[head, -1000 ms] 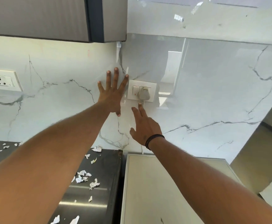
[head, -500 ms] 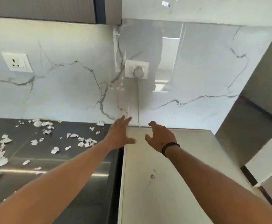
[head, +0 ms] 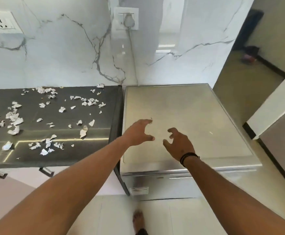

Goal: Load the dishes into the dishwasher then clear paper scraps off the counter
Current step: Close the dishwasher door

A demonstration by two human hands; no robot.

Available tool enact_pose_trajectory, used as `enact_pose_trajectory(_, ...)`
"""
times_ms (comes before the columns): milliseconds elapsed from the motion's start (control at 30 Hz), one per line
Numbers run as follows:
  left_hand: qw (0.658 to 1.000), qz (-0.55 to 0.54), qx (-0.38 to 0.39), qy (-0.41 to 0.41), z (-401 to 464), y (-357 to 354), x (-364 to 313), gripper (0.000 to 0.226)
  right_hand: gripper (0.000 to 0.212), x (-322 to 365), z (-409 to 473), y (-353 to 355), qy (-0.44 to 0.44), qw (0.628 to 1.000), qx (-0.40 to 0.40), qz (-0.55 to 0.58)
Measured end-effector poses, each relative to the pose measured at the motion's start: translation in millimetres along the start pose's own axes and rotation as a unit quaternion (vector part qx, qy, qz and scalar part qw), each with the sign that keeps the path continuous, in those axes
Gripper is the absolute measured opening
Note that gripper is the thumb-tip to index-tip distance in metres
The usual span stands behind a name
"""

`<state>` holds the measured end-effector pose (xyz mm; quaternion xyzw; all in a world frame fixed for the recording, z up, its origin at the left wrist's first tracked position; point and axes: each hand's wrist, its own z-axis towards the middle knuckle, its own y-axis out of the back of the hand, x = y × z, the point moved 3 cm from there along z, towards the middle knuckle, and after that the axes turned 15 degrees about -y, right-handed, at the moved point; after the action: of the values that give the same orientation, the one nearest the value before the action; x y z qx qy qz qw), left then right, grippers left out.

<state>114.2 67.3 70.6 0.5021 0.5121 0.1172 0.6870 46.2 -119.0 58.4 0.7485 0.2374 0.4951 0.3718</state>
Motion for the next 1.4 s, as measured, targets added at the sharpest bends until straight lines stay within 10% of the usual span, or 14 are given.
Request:
enact_pose_trajectory(167, 0.991, 0.032, 0.132, -0.024, -29, -96, -40, 0.070, 0.052, -109, -55, -7, -0.070, 0.997, 0.002, 0.017)
enact_pose_trajectory(433, 0.947, 0.195, 0.234, -0.098, -14, -157, -73, 0.112, 0.072, -188, -79, -12, -0.074, 0.996, 0.025, -0.051)
enact_pose_trajectory(1400, 0.875, 0.387, 0.071, -0.281, 32, -218, -62, 0.080, 0.078, -276, -72, -82, -0.280, 0.909, -0.014, 0.309)
